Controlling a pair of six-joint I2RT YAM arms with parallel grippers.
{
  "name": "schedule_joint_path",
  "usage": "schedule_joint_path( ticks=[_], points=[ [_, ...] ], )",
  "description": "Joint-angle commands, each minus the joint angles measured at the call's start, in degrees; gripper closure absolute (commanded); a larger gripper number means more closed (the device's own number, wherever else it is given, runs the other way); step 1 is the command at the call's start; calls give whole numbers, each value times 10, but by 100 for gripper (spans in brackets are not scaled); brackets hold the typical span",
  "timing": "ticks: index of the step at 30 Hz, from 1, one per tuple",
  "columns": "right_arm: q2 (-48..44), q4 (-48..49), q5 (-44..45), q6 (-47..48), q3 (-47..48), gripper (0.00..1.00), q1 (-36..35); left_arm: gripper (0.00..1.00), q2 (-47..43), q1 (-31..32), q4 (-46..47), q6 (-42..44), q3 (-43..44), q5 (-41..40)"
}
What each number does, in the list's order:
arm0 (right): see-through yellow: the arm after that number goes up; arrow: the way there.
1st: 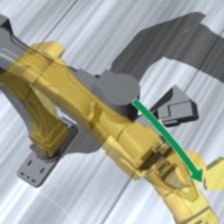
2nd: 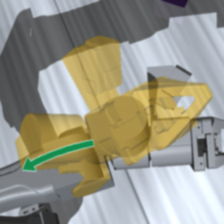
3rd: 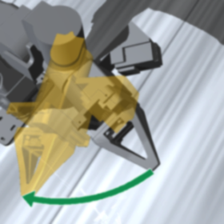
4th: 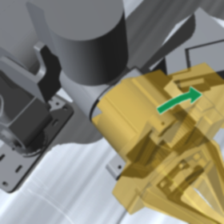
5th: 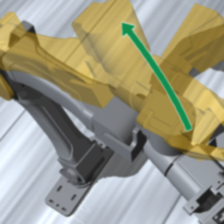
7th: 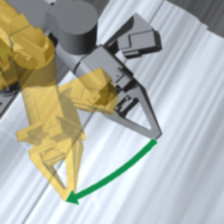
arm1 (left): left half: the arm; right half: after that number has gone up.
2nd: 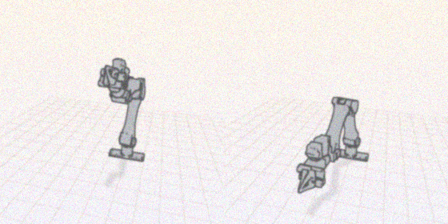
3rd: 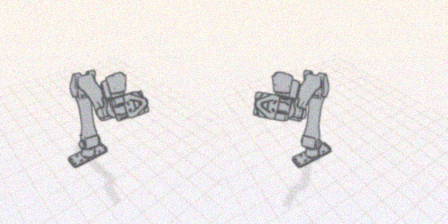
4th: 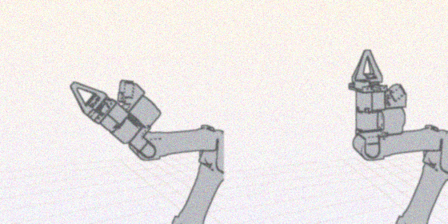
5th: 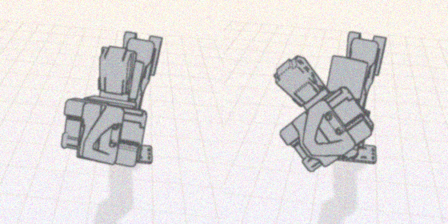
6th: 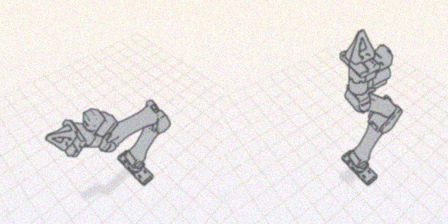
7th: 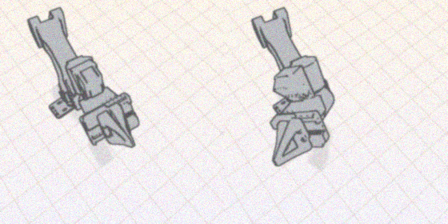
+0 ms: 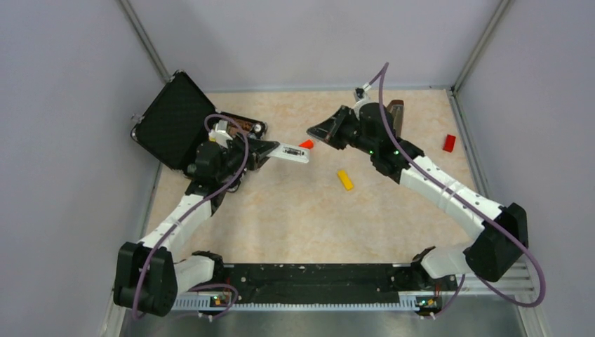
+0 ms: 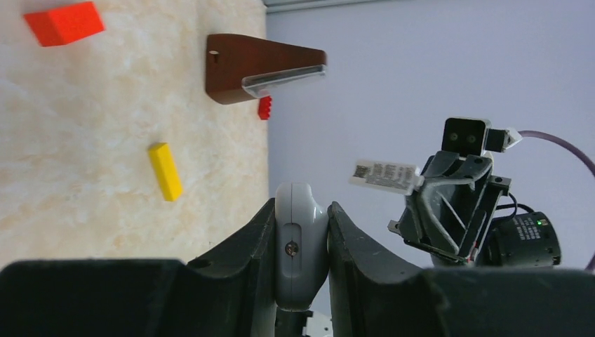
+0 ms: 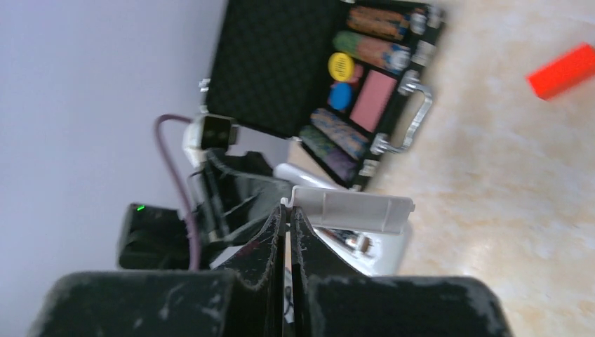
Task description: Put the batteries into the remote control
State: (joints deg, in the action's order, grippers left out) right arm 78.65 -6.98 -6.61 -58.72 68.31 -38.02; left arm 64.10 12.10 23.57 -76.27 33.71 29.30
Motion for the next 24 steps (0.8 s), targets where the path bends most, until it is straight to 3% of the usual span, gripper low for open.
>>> schedule_joint_path(
  ticks=[1, 11, 24],
  points=[
    [-45, 133, -78, -1, 3, 100, 2, 100, 13, 0, 71, -54, 54, 54],
    [-35, 295, -171, -72, -18, 100, -6, 100, 28, -1, 99, -130, 102, 92],
    [-5, 371, -205, -136, -26, 100, -24, 100, 23, -1, 132, -149, 101, 91]
  ],
)
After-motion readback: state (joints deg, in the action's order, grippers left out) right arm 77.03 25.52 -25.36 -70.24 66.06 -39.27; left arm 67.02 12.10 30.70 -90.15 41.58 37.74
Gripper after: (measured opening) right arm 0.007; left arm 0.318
